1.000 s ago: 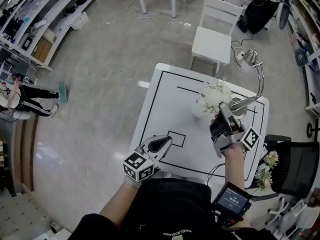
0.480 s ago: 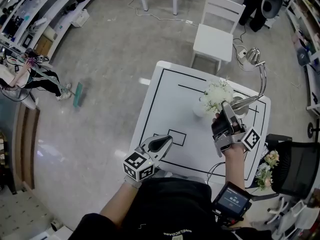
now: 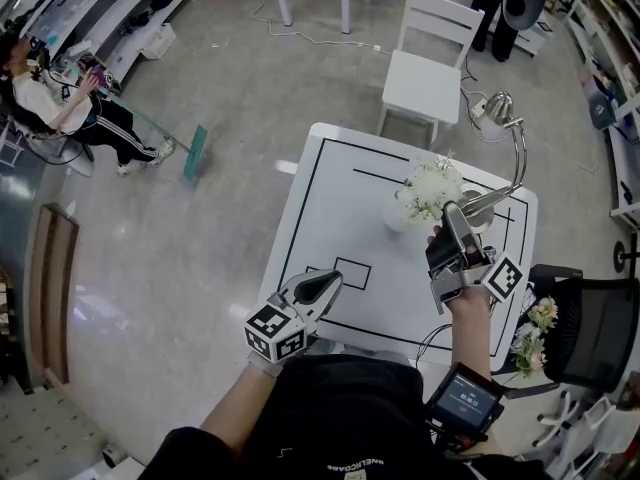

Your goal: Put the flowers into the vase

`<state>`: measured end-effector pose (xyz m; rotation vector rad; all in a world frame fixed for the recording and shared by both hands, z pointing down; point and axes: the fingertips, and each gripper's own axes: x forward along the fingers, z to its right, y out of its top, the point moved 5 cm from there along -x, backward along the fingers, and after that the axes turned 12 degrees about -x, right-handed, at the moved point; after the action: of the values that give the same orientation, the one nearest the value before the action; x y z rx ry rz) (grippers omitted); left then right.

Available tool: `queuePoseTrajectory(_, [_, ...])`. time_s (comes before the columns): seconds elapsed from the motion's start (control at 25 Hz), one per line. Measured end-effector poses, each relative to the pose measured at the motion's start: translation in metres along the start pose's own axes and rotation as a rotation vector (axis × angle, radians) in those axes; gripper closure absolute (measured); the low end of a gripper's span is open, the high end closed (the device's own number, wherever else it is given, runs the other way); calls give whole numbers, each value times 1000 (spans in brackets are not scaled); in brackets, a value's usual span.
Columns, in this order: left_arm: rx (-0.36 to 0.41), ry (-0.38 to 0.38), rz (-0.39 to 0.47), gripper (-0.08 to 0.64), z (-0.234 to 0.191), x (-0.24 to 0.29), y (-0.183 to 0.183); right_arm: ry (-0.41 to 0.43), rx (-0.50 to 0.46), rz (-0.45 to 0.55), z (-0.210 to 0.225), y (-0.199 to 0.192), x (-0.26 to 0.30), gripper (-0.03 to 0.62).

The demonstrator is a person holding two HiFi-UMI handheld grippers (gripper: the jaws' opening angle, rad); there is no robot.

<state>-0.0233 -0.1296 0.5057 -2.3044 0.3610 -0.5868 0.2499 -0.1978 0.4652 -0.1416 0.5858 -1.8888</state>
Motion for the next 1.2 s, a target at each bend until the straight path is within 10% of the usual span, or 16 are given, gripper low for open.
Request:
queuePoseTrajectory(0.4, [13, -37, 13, 555, 12, -7, 2, -8, -157, -26, -30, 1, -15, 379])
queuePoseTrajectory(1.2, [112, -312, -23, 555, 76, 29, 25, -94, -848, -75, -124, -30, -87, 505])
